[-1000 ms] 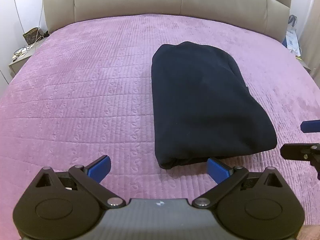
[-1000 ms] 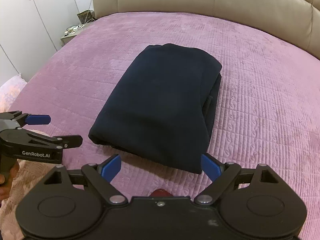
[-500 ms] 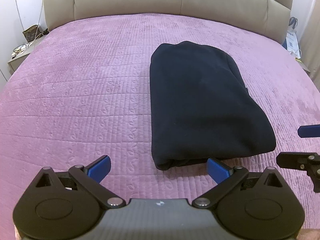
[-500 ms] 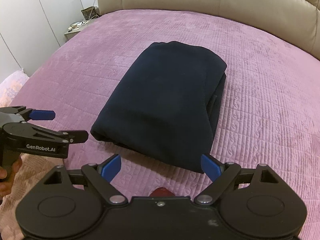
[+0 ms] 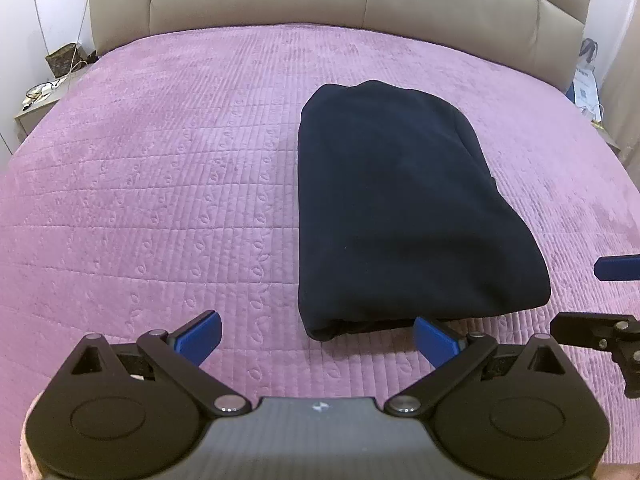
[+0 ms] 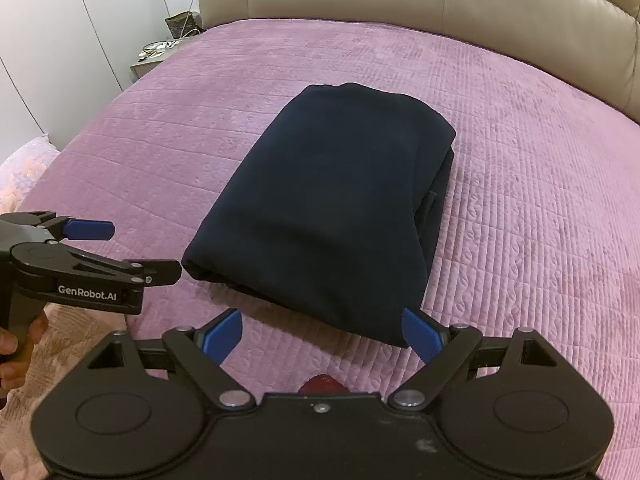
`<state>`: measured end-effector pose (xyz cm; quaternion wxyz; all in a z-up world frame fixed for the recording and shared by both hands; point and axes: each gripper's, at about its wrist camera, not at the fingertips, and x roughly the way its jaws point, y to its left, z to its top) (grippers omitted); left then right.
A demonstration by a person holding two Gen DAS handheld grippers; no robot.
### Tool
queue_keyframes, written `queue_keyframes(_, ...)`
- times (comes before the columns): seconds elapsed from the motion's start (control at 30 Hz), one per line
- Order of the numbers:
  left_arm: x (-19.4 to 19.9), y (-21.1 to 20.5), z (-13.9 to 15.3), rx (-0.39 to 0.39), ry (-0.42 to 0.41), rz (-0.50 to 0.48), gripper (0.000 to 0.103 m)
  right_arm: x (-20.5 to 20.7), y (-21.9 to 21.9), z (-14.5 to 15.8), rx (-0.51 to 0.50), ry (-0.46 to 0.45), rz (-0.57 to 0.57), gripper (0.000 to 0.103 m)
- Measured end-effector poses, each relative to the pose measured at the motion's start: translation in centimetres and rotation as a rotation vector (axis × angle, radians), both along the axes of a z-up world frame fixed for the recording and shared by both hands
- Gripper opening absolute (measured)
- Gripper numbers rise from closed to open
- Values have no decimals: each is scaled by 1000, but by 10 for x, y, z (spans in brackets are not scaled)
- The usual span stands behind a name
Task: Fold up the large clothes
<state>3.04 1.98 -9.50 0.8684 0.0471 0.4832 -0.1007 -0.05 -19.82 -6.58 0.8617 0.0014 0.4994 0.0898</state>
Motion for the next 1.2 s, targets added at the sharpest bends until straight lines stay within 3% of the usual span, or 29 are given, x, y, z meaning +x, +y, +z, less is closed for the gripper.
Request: queue_keyframes(1.2,1,-1,-1,-1,-3,-5,103,0,5,0,-7,2,19,102)
